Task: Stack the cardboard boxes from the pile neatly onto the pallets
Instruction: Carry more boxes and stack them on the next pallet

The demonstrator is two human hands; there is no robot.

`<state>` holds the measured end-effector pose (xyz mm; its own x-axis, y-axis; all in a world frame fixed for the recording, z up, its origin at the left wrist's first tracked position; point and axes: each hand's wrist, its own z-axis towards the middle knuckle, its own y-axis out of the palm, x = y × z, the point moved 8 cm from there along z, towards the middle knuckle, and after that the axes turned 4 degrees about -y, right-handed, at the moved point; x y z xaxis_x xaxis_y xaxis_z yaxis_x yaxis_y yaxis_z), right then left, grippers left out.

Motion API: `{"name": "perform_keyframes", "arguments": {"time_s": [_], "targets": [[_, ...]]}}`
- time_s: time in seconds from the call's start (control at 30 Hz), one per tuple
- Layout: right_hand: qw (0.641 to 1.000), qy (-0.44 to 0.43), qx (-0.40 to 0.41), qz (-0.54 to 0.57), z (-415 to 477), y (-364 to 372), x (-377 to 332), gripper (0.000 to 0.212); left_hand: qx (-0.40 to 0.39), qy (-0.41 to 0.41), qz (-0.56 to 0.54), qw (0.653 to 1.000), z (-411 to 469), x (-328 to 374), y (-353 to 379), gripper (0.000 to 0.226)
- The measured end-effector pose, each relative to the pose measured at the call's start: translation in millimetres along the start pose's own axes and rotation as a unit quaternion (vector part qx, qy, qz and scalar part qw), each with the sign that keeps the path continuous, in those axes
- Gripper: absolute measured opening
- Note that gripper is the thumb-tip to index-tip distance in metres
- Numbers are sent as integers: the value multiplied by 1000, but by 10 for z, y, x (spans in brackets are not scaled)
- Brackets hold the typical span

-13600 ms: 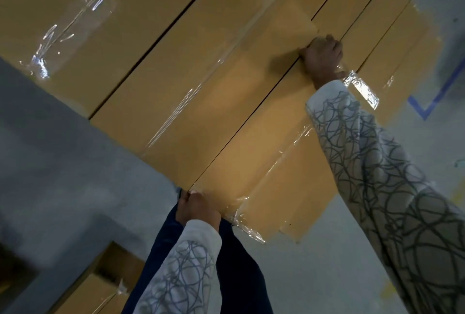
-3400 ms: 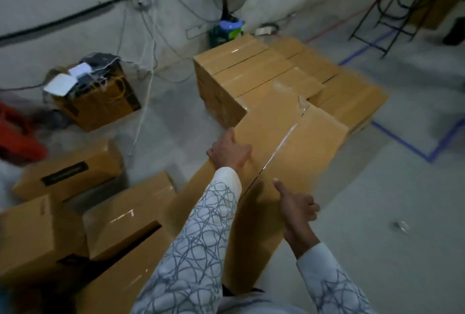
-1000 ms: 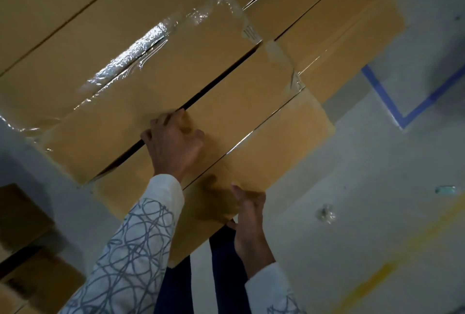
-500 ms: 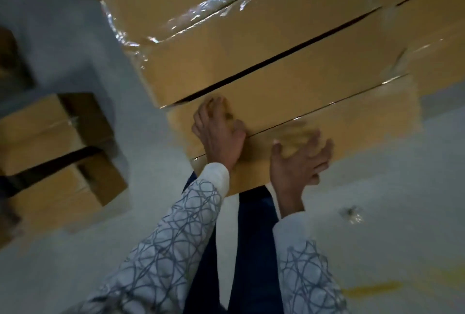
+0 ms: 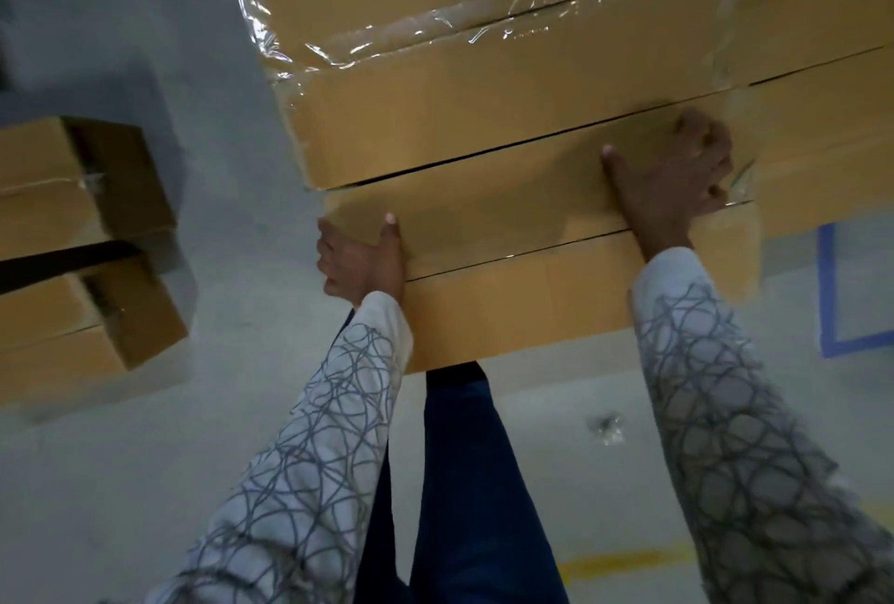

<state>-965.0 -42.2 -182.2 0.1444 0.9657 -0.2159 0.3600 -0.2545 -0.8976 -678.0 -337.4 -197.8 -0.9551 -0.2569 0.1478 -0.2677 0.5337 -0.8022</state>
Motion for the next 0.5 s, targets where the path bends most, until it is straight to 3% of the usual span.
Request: {"name": "perform_keyframes", "arguments": {"time_s": [0.1, 0.27, 0.37, 0.5], "targets": [[996, 75, -48, 4, 246, -105, 125, 136, -10, 26, 2, 1000, 71, -6, -3, 103], [991, 104, -80, -6, 430, -127, 157, 166, -13, 49, -5, 999, 183, -30, 35, 102], [990, 123, -66, 19, 451, -170, 223, 168, -22, 41, -51, 998, 209, -48, 55, 98], [991, 101, -79, 30, 522, -218, 298, 152, -30, 12, -46, 998, 268, -18, 57, 95]]}}
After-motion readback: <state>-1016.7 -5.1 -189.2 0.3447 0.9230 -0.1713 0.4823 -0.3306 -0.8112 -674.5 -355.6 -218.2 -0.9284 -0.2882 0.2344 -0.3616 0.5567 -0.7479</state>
